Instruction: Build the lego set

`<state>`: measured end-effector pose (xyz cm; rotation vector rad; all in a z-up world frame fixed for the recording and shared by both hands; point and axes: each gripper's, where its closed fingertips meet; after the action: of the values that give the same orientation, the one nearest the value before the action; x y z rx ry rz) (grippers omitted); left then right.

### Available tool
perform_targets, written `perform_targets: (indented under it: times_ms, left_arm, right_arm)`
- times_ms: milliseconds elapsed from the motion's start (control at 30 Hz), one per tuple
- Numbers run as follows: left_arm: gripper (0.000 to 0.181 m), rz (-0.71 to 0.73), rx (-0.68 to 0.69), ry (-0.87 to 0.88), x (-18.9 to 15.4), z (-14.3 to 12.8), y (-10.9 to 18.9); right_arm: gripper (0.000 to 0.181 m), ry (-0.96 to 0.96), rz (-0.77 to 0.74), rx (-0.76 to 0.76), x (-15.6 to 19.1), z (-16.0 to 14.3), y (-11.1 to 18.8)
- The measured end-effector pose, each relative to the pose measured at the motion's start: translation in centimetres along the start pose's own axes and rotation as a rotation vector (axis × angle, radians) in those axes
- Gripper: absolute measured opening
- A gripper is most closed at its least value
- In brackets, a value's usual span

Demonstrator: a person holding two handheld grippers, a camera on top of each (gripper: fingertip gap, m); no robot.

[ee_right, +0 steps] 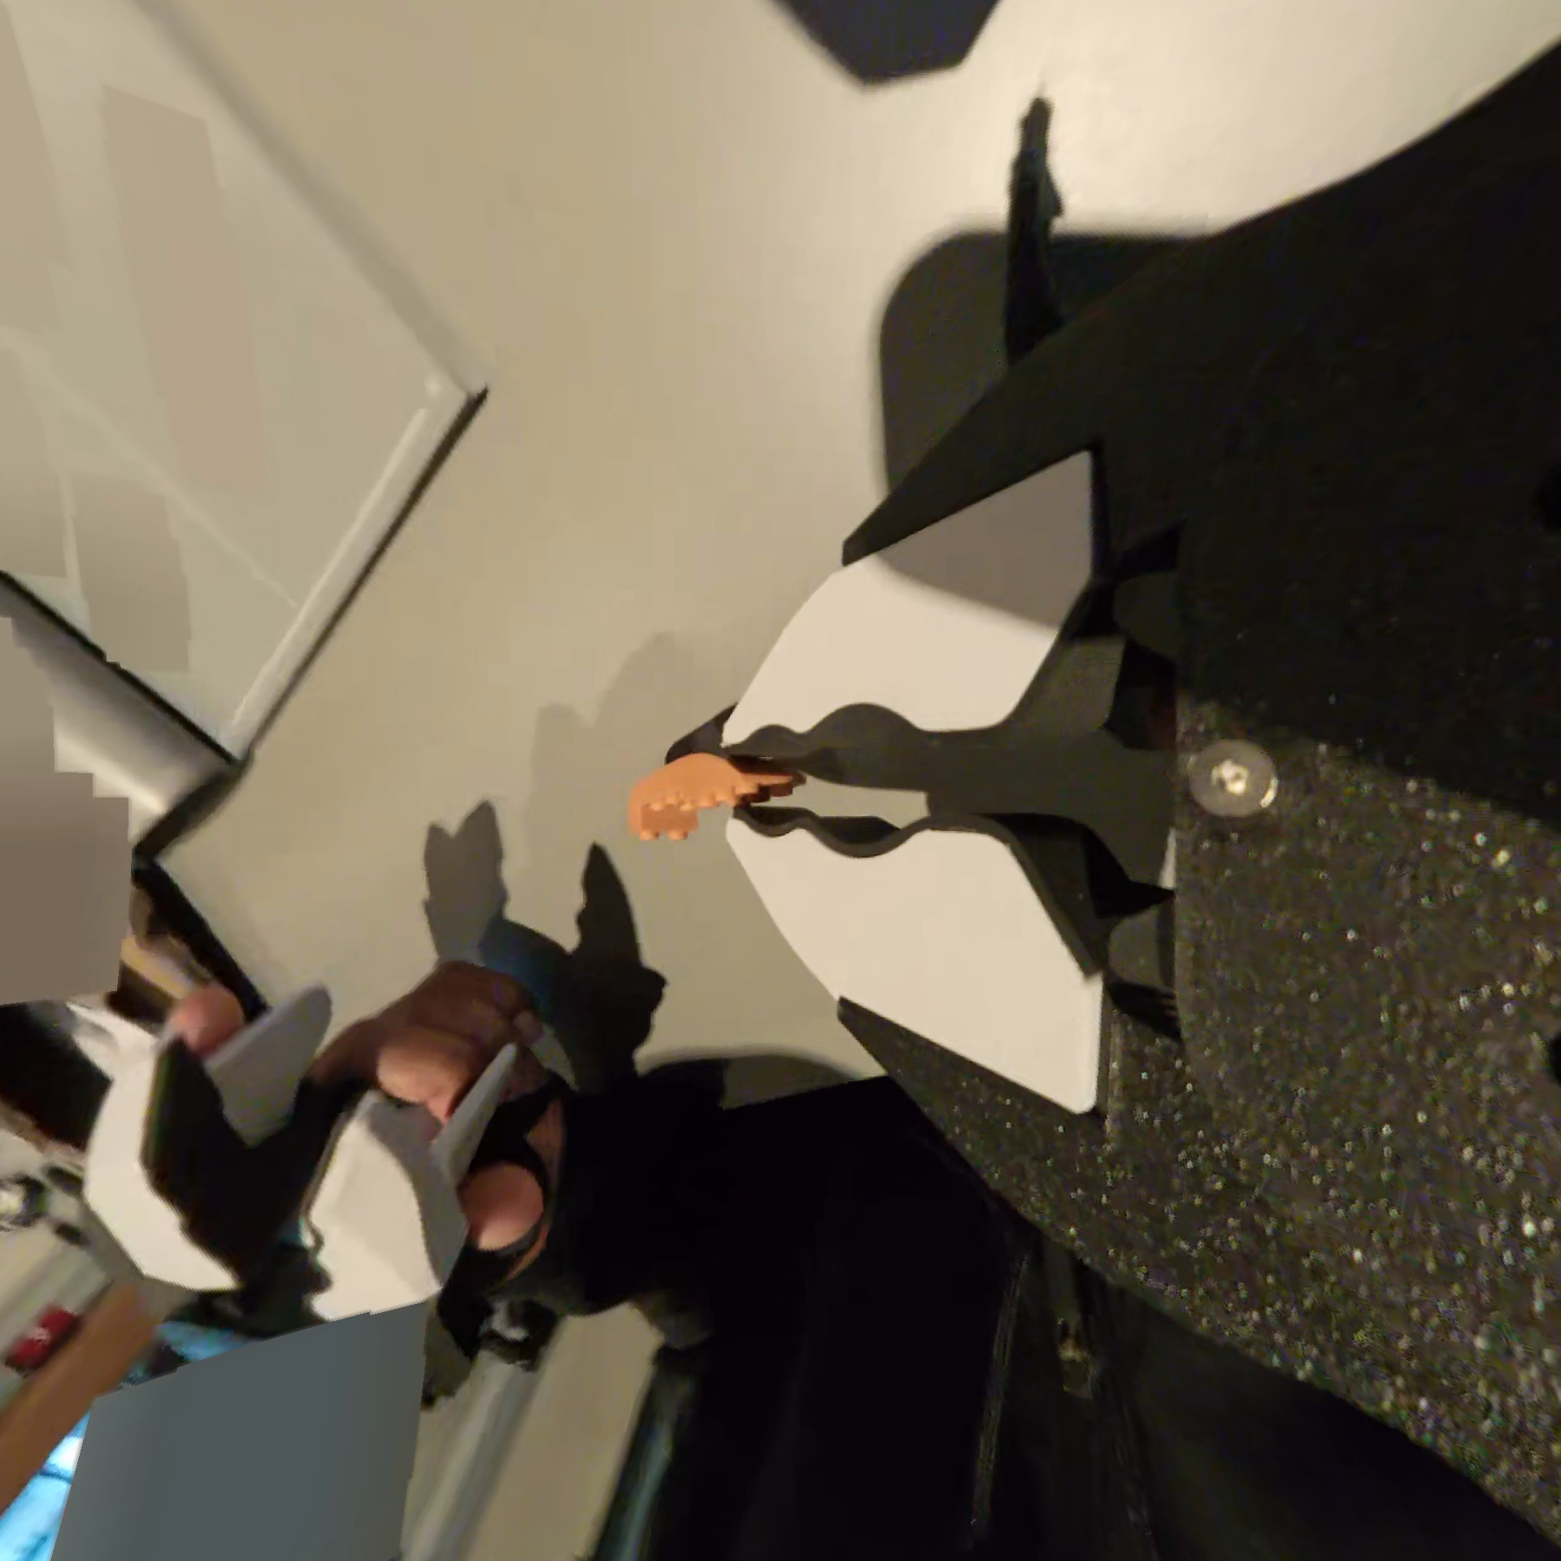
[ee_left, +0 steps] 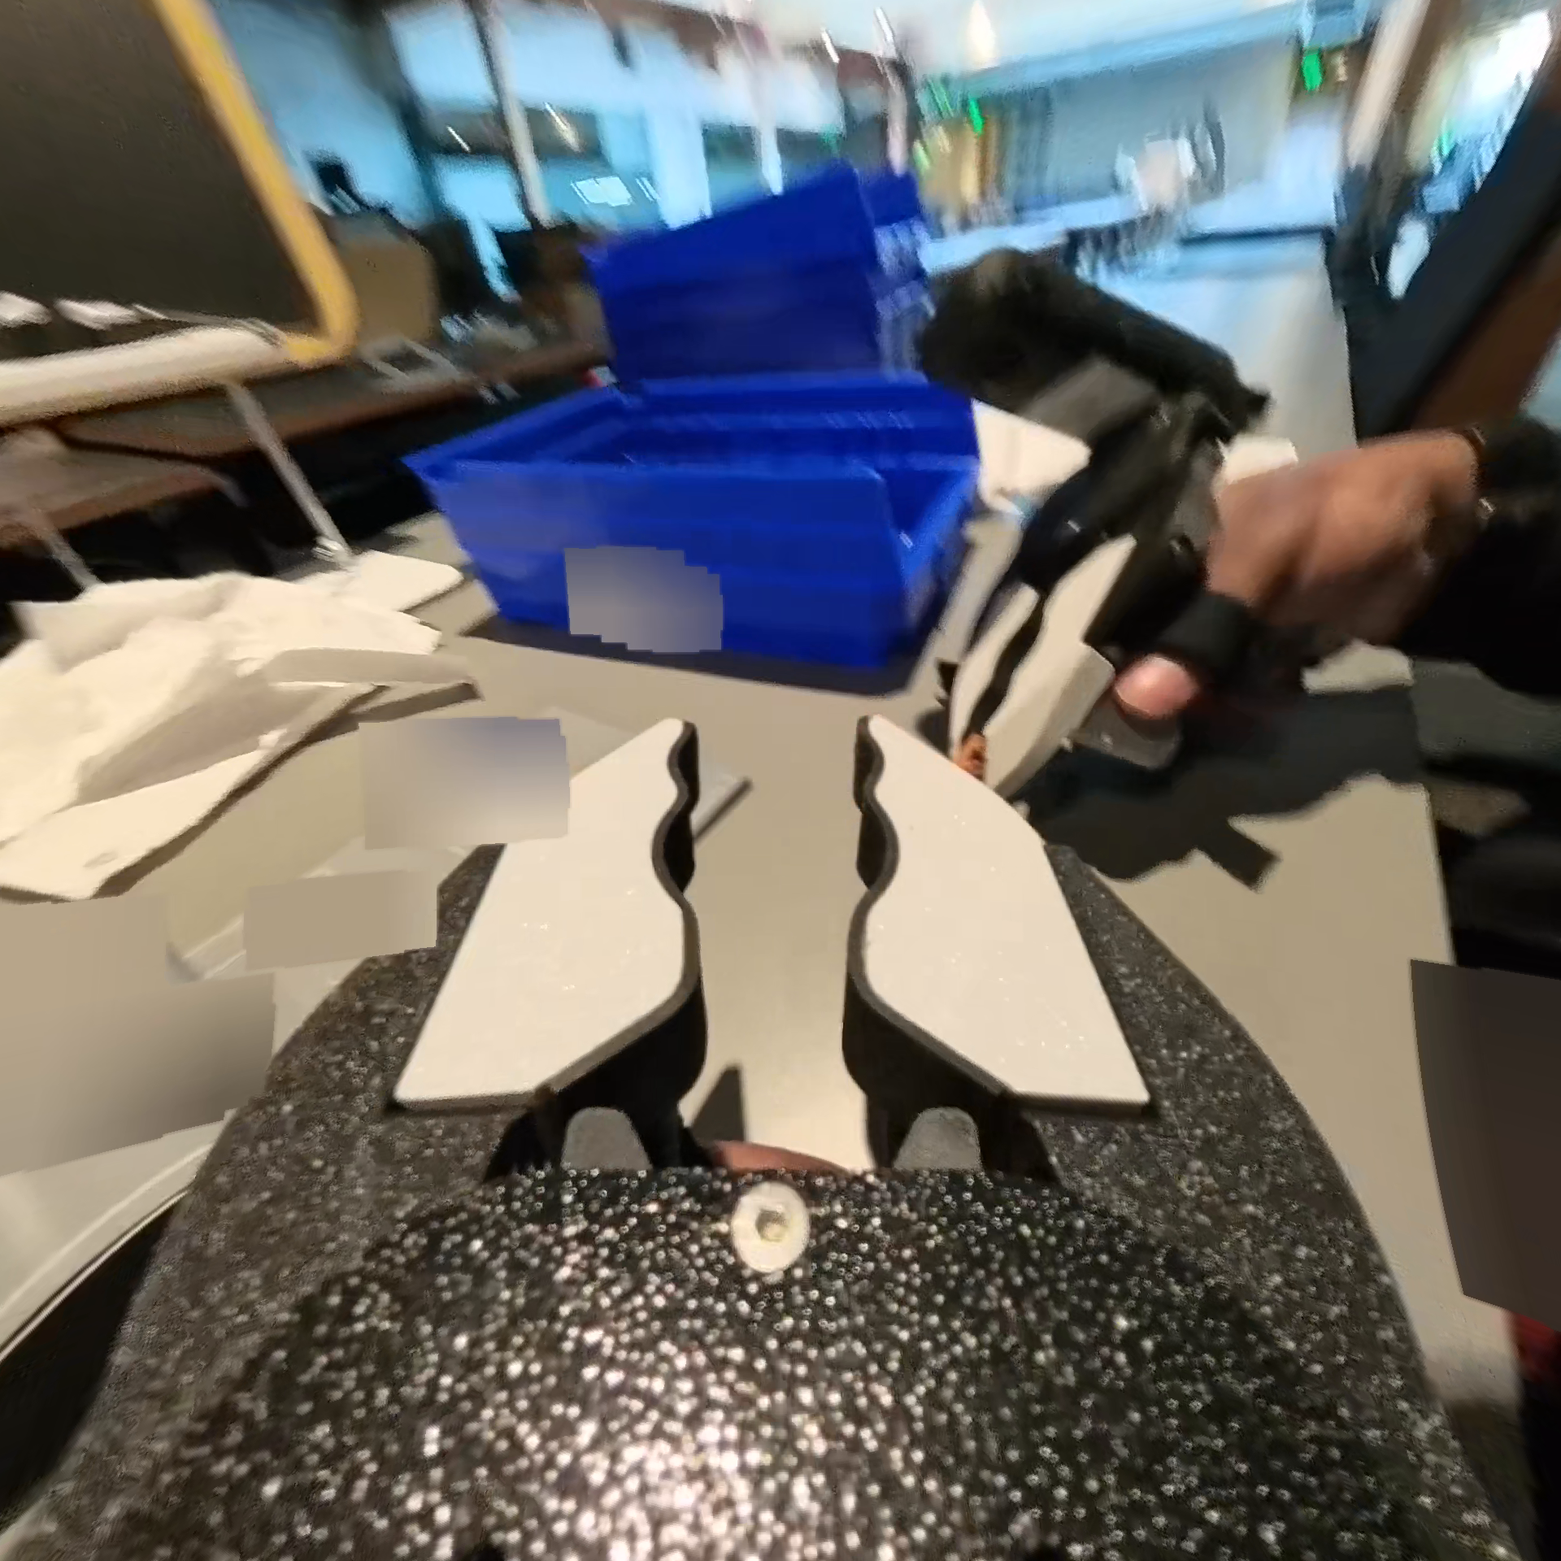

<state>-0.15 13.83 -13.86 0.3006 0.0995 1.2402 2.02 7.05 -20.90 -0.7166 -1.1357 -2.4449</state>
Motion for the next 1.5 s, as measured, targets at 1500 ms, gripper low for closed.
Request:
perform_targets:
  times_ms: [1500]
  left_arm:
    - [0.028, 0.202, -0.130, -0.073, 8.1, 8.2, -2.6]
  right_arm:
    - [0.035, 0.615, -0.314, -0.749, 0.8, 14.8, 19.2]
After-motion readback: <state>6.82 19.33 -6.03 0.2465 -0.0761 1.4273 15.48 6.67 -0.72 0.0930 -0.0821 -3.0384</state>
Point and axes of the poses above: each gripper's, where its closed fingertips meet, y back along the fingers, z out of its top, x = y × z across the jaws, and after that the axes turned 10 degrees about x, right-handed
